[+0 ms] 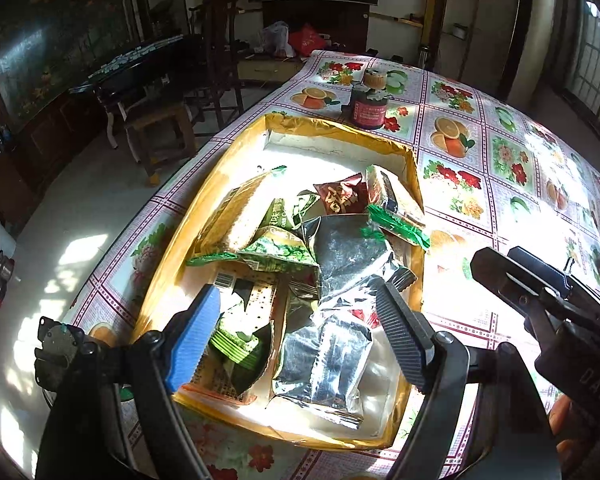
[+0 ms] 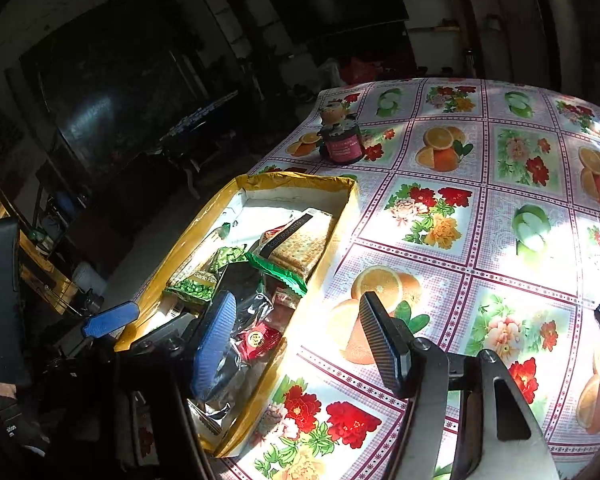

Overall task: Organize snacks
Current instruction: 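Move both tools back to the table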

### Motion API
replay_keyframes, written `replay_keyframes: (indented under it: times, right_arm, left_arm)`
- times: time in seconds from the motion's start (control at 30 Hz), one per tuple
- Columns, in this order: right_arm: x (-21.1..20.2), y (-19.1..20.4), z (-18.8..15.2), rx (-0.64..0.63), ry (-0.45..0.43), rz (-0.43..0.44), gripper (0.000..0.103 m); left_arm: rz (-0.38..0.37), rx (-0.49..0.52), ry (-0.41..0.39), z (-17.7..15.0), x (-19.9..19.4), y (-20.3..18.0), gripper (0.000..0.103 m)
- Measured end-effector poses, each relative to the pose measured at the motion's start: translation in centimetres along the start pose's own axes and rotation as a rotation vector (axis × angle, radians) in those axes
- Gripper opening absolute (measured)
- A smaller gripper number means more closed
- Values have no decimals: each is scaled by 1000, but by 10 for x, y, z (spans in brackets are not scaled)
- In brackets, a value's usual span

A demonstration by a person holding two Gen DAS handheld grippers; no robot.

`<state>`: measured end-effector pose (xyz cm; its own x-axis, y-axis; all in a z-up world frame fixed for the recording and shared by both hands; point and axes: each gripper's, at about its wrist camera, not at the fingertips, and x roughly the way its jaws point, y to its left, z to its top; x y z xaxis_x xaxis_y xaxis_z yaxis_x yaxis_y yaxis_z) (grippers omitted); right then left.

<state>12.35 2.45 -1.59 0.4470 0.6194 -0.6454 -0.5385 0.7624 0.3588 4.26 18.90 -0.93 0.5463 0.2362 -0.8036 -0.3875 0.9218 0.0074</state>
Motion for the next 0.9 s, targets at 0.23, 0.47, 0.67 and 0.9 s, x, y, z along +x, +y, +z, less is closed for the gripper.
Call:
replay_keyframes:
  times: [0.23,0.47,0.67,0.9]
  right_arm:
    - [-20,-37,-19,69,-5,-46,65]
    - [-52,-86,-41,157,-32,-119,65]
    - [-101,-148,-61,287,-112,-273,65]
    - [-190,-255,-75,591,-411,-607,65]
  left_arm:
    - [-28,33,-9,-4,-11,-20,81]
    - [-60,78,8,-9,-12,-48,81]
    - [-94,131,27,-15,-13,-78,81]
    - [-135,204,44,-24,-16,-115,81]
